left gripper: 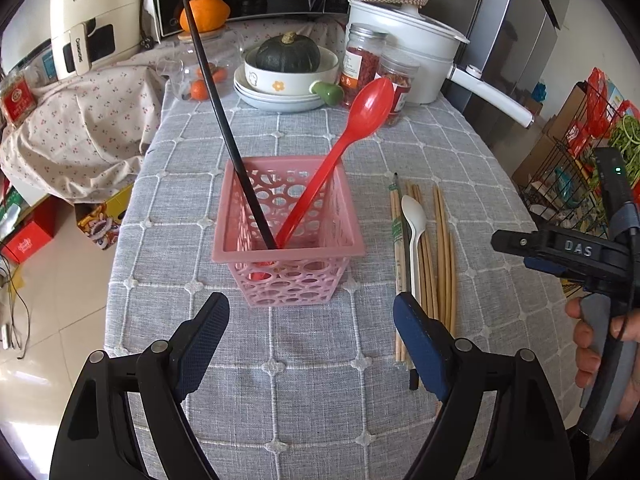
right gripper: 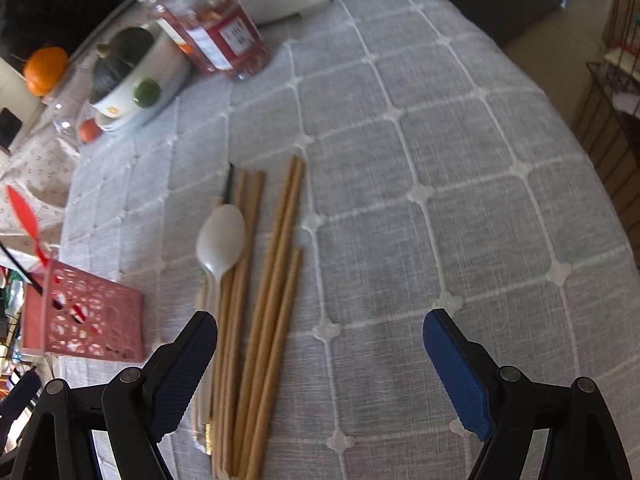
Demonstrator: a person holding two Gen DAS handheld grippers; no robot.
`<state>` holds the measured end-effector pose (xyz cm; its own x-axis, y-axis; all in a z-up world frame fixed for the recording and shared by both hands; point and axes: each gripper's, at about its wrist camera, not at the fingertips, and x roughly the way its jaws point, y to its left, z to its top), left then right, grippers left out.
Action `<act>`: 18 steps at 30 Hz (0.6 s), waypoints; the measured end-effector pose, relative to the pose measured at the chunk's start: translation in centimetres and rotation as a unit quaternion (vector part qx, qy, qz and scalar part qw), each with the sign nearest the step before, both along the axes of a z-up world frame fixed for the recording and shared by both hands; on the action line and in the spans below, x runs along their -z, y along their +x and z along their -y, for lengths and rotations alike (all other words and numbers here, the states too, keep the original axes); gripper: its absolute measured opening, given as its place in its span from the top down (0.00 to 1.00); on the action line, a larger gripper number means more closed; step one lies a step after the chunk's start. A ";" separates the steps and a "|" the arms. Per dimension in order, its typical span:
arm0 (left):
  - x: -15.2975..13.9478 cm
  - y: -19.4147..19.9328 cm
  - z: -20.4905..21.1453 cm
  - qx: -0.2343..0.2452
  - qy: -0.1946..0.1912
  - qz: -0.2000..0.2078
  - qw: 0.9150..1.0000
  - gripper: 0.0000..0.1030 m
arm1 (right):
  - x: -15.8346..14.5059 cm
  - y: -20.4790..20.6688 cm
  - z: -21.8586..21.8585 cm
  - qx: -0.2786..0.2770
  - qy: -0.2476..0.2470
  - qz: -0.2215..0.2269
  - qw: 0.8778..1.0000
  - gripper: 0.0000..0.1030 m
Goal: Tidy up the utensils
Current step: 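Move the right tool to a wooden chopstick and close on it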
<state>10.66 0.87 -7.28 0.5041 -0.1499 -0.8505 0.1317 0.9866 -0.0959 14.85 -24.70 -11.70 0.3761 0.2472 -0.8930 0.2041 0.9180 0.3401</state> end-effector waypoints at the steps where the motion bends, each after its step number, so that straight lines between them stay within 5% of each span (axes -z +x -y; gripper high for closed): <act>1: 0.1 0.0 0.1 0.002 0.001 -0.001 1.000 0.16 | 0.7 0.3 -0.1 0.001 -0.009 -0.013 1.000 0.14; 18: 1.0 -0.1 0.5 0.018 0.008 -0.017 1.000 0.16 | 3.4 2.0 -3.7 -0.059 -0.137 -0.032 0.988 0.14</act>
<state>10.57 0.33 -8.30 0.4702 -0.1537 -0.8691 0.1638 0.9828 -0.0852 16.85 -20.99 -15.14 0.2998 0.0317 -0.9535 0.1042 0.9924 0.0657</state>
